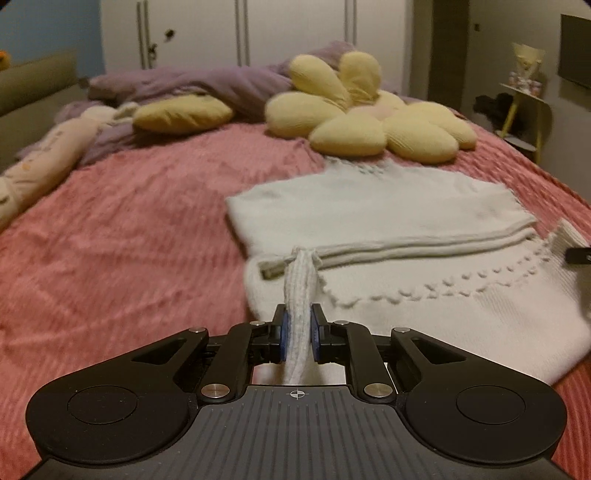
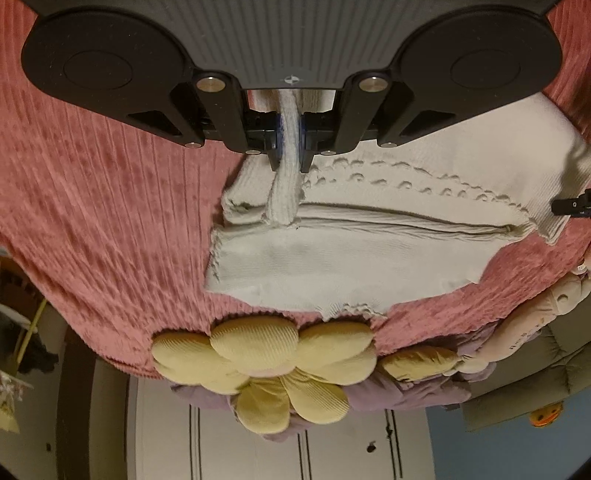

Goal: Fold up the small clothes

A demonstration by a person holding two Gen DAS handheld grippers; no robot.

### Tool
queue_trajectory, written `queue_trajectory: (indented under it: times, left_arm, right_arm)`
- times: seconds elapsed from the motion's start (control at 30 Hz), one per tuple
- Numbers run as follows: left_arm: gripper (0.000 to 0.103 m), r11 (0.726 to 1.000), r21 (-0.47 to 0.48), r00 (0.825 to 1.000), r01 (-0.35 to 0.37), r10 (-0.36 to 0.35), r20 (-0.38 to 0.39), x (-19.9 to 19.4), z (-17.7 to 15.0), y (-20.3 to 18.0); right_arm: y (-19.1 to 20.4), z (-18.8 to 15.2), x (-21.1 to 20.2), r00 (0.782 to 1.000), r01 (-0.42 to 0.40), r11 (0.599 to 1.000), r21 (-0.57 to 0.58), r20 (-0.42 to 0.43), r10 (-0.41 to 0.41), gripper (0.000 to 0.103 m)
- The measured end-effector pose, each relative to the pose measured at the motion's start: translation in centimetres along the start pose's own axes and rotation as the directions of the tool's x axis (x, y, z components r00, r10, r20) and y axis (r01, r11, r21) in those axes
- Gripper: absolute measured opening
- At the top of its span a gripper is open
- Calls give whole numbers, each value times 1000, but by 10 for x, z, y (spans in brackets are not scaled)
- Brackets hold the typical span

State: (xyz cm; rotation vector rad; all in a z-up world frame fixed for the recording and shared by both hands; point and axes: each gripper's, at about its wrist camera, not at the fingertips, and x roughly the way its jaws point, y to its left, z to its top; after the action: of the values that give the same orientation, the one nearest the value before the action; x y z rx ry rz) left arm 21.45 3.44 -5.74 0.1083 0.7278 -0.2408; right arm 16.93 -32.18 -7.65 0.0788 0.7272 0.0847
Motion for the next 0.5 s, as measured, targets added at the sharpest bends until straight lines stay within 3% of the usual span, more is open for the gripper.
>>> queue_trajectory:
  times: [0.13, 0.23, 0.33, 0.5]
  left_arm:
    - [22, 997, -51, 993, 52, -56, -101, 29, -2, 4]
    - [12, 997, -35, 991, 73, -77, -113, 34, 1, 1]
    - [11, 996, -17, 994, 91, -92, -57, 20, 13, 1]
    - [10, 991, -44, 988, 124, -119, 94, -6, 58, 15]
  right_arm:
    - [2, 0, 11, 999, -14, 1000, -4, -40, 14, 8]
    - [0, -2, 26, 994, -10, 1000, 16, -108, 12, 9]
    - [0, 0, 25, 996, -18, 1000, 1, -92, 18, 7]
    - [-7, 26, 4, 999, -31, 1000, 0, 38, 31, 7]
